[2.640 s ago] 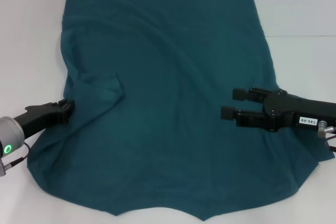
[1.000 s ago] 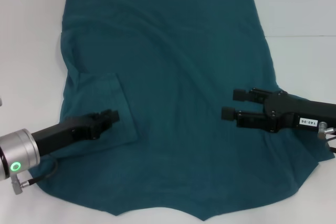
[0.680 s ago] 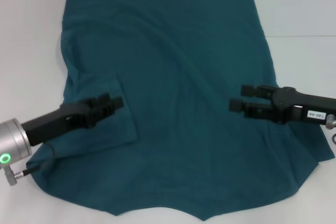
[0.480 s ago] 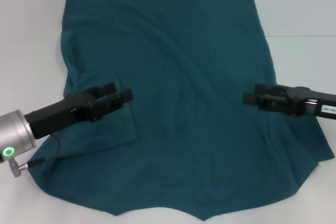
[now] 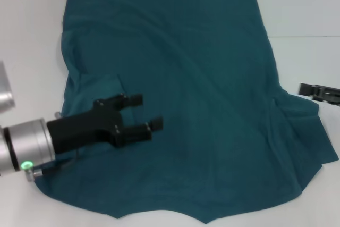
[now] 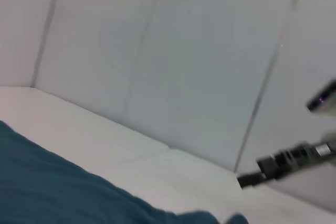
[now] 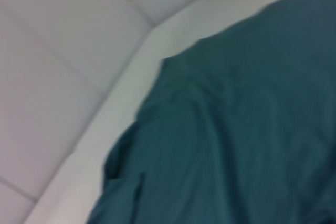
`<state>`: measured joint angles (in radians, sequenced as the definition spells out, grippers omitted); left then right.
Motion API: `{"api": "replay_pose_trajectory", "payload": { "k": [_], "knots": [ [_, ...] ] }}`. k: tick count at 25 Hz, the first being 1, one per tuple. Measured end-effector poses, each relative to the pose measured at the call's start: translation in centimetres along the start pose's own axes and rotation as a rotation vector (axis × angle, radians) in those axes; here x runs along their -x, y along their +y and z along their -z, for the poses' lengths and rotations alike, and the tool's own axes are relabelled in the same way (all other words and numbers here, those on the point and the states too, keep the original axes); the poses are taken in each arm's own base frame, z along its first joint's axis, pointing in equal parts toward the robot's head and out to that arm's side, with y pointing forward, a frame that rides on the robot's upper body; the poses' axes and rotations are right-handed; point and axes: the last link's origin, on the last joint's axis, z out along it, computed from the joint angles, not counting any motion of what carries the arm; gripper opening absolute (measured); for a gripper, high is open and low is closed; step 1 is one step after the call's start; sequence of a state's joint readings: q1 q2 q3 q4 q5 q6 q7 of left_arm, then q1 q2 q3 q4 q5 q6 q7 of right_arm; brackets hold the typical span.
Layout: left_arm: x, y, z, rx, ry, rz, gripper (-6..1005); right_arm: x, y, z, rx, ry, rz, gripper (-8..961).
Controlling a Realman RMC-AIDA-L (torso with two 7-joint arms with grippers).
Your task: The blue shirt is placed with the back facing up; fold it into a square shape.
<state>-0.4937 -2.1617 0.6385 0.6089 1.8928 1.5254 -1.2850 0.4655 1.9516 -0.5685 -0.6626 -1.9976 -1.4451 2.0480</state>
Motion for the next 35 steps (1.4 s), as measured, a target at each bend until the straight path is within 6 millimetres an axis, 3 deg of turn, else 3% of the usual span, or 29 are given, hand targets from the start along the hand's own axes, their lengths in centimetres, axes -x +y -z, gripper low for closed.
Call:
{"api": "replay_pose_trajectory", "payload": {
  "k": [9,35],
  "knots": [
    [1.3,0.9,-0.8,0.077,-0.137,-0.103,875,0.1,-2.0,1.3,-0.134,0.024,-0.094,816],
    [1.2,0.0,-1.3,0.040,-0.160,-0.139,875,-4.1,-2.5,-1.8,-0.177,0.024,-0.171,750]
  ]
}}
